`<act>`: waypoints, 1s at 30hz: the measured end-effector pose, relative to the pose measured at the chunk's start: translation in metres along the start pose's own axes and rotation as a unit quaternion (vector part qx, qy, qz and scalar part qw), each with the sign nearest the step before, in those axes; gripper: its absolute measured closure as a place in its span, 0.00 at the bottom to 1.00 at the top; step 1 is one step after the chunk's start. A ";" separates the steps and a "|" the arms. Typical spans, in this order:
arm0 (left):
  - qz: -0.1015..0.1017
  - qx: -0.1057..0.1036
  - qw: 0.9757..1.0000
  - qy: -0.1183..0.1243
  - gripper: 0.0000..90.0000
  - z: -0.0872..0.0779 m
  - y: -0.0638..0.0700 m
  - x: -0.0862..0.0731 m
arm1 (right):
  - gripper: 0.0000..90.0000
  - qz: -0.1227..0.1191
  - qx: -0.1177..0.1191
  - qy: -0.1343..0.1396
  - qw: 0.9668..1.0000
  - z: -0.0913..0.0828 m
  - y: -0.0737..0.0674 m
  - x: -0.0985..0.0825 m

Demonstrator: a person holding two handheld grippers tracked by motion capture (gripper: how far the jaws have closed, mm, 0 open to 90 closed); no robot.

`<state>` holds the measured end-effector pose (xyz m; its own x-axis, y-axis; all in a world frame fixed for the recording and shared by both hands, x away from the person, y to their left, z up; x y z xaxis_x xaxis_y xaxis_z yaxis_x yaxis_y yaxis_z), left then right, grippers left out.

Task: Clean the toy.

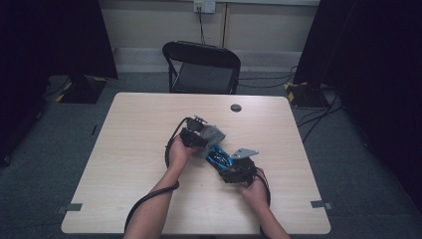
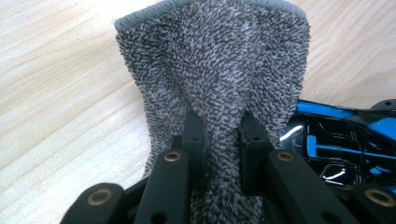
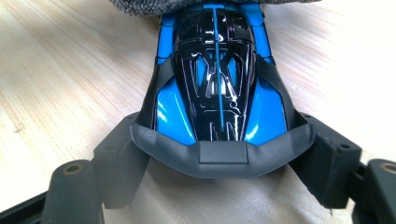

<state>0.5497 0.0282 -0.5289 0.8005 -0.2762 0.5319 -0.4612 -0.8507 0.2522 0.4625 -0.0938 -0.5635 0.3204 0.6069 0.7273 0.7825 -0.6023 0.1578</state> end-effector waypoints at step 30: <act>-0.022 0.011 1.000 0.002 0.85 0.004 -0.023 0.004 | 0.28 0.001 0.000 0.000 1.000 0.000 0.000 0.000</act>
<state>0.5652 0.0446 -0.5360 0.8180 -0.2372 0.5241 -0.4173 -0.8717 0.2568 0.4623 -0.0937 -0.5635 0.3217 0.6062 0.7273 0.7826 -0.6026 0.1562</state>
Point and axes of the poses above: each handheld gripper's, and its own axes: z roughly forward along the jaws, x roughly out of its top, y roughly to its right, the point moved 9 cm from there along z, roughly forward along the jaws, and after that the axes turned 13 degrees about -z, right-handed, at the moved point
